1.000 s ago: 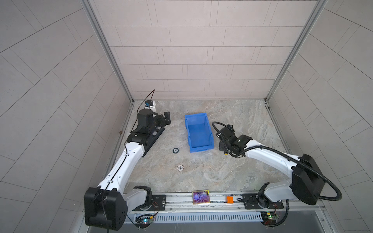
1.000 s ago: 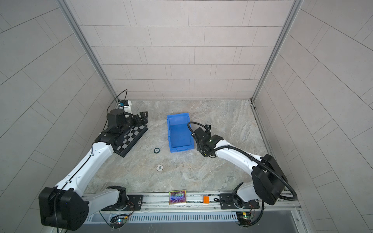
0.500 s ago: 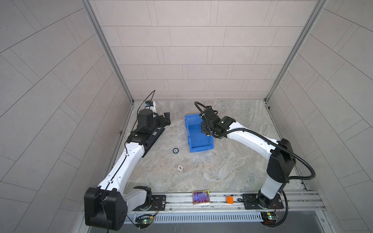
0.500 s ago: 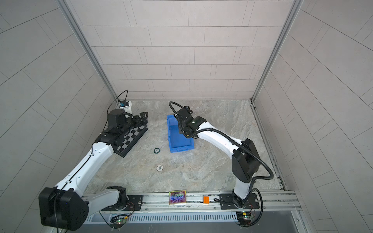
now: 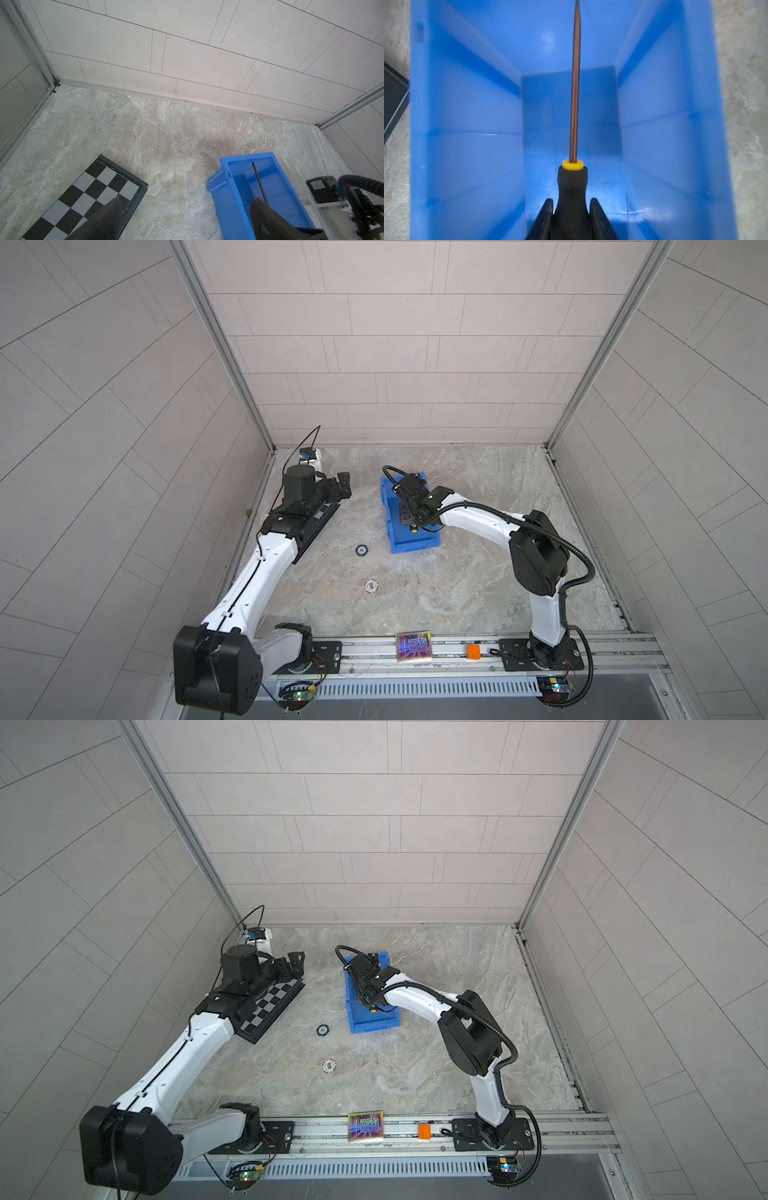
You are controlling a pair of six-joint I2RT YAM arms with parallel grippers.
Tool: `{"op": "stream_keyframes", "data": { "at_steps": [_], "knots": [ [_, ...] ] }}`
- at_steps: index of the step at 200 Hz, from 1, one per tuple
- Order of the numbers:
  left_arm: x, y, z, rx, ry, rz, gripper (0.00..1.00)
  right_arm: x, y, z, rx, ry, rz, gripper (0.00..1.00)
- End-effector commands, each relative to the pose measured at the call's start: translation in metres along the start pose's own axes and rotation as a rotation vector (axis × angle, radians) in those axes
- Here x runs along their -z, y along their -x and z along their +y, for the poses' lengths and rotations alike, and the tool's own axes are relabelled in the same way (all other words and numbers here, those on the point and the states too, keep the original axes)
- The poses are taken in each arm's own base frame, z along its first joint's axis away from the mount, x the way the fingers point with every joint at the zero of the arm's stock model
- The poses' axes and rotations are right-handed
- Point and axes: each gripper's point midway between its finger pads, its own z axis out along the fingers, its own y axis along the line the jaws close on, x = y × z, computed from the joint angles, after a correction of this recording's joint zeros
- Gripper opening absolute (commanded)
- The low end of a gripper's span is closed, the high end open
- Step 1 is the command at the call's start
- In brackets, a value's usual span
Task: Put the screwdriver in the bin
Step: Place the screwdriver into the bin.
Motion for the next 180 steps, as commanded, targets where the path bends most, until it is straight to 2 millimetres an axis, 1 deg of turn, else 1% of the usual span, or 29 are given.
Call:
{"op": "stream_keyframes", "data": {
  "at_steps": [1, 36, 79, 110, 149, 180],
  "knots": [
    [0.004, 0.011, -0.004, -0.017, -0.005, -0.022, 1.0, -0.003, 0.004, 0.008, -0.049, -0.001, -0.026, 0.24],
    [0.006, 0.012, -0.004, -0.018, -0.006, -0.026, 0.99, -0.005, 0.0, 0.01, -0.062, -0.02, -0.043, 0.24],
    [0.006, 0.012, -0.005, -0.018, -0.01, -0.026, 1.0, -0.016, -0.001, 0.011, -0.082, -0.038, -0.046, 0.25],
    [0.006, 0.012, -0.005, -0.019, -0.011, -0.026, 0.99, -0.023, -0.004, 0.007, -0.089, -0.065, -0.047, 0.26],
    [0.006, 0.012, -0.005, -0.019, -0.011, -0.024, 1.0, -0.03, -0.01, 0.005, -0.086, -0.083, -0.034, 0.28],
    [0.006, 0.012, -0.005, -0.021, -0.011, -0.022, 0.99, -0.035, -0.013, 0.004, -0.082, -0.093, -0.027, 0.32]
  ]
}}
